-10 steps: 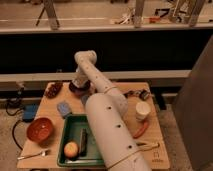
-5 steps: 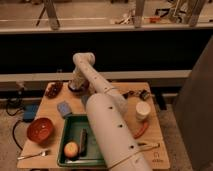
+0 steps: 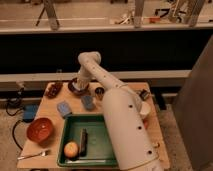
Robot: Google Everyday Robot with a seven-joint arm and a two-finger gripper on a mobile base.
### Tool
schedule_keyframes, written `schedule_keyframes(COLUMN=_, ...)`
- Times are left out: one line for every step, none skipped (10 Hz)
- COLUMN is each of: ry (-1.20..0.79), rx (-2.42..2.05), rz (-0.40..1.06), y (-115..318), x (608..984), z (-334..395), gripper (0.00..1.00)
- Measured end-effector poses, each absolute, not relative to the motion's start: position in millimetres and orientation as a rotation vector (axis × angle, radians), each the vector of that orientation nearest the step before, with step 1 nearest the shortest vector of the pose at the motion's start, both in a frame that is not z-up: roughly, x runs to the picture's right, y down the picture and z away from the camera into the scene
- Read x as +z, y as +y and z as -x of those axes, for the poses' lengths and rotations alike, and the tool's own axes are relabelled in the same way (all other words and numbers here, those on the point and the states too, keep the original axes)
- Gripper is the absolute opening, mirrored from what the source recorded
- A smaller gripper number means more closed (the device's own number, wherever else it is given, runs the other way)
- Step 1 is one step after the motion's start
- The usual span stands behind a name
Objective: Wipe purple bowl with towel
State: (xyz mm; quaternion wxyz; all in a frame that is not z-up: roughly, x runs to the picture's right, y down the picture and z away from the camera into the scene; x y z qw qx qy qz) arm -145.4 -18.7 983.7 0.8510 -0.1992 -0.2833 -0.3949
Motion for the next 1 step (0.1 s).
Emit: schedule_keyframes(ry=-0.585, rx=-0.826, rz=0.425, y=-20.2, x=983.0, z=141.7, gripper=0.0)
